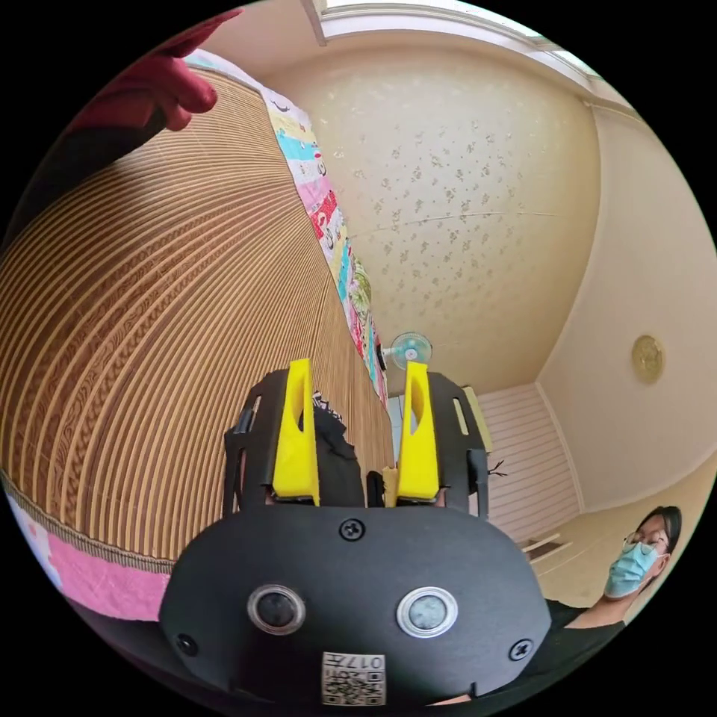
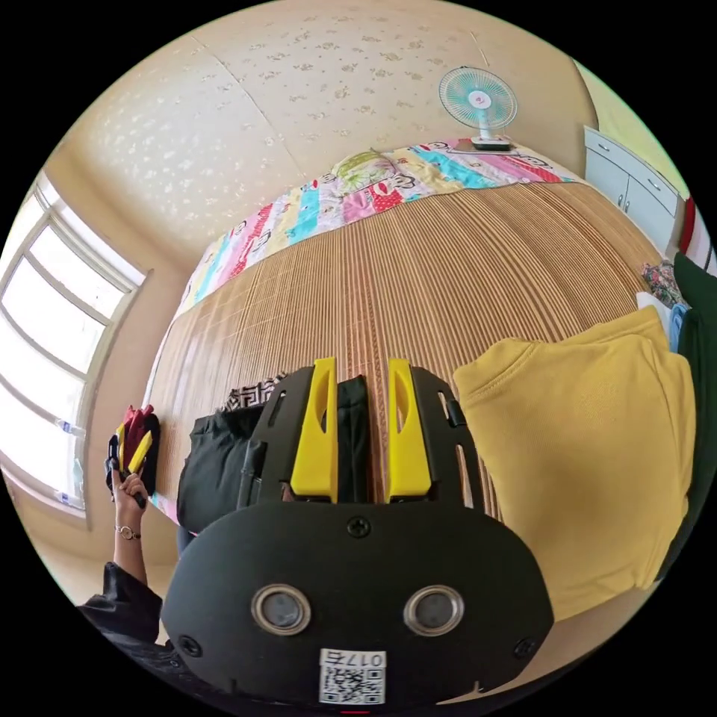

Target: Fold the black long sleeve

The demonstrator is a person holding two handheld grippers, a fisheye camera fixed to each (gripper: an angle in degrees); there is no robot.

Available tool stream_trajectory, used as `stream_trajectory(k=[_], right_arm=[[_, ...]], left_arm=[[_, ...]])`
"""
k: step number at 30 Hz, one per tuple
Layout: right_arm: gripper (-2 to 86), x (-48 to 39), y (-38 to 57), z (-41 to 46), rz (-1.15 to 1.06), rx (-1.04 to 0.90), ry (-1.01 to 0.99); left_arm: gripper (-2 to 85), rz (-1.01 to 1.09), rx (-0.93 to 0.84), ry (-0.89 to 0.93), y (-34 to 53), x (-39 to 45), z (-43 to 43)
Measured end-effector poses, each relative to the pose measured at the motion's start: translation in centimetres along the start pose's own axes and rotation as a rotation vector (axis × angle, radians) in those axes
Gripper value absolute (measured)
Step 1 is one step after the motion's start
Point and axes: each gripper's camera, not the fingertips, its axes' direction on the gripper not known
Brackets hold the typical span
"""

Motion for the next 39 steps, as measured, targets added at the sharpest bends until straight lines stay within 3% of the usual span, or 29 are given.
stream_trajectory(k=[3,7,14,17,20,24,30,35,39], right_arm=[[9.5,-2.1,4.6,0.3,-0.118,0.028,-0.072],[9.5,-4.3,11.8,4.5,-0.208,-0.12,-0.118],[11.4,-14.8,13.4,12.0,-0.289,-0.284,-0.485],[12.8,-22.7,12.5,16.0,-0.431,-0.398,-0.496],[14.4,-30.7,12.6,21.1,-0.569,-0.548,-0.411],[19.5,-38.9,13.8,26.7,-0.68,-0.704,-0.312],[25.2,-47.8,16.8,34.3,-0.836,-0.954,-0.107],[20.4,-49.8,21.7,39.4,-1.075,-1.083,0.236],[9.0,-48.7,21.7,38.1,-1.199,-0.939,0.394]], left_arm=[[16.7,0.095,-0.055,-0.118,5.0,0.6,-0.7],[18.6,0.048,-0.151,-0.348,13.8,-0.3,-0.6],[17.5,-0.006,-0.246,-0.363,19.2,-1.8,4.3],[11.6,-0.061,-0.259,-0.381,19.5,-2.6,5.2],[7.6,-0.136,-0.274,-0.279,20.4,-3.2,6.4],[4.6,-0.086,-0.244,-0.294,21.5,-0.7,7.3],[1.5,0.188,-0.224,-0.398,23.4,7.1,10.8],[0.8,0.305,-0.233,-0.475,26.3,10.1,14.9],[3.7,0.283,-0.209,-0.396,27.5,9.4,14.2]])
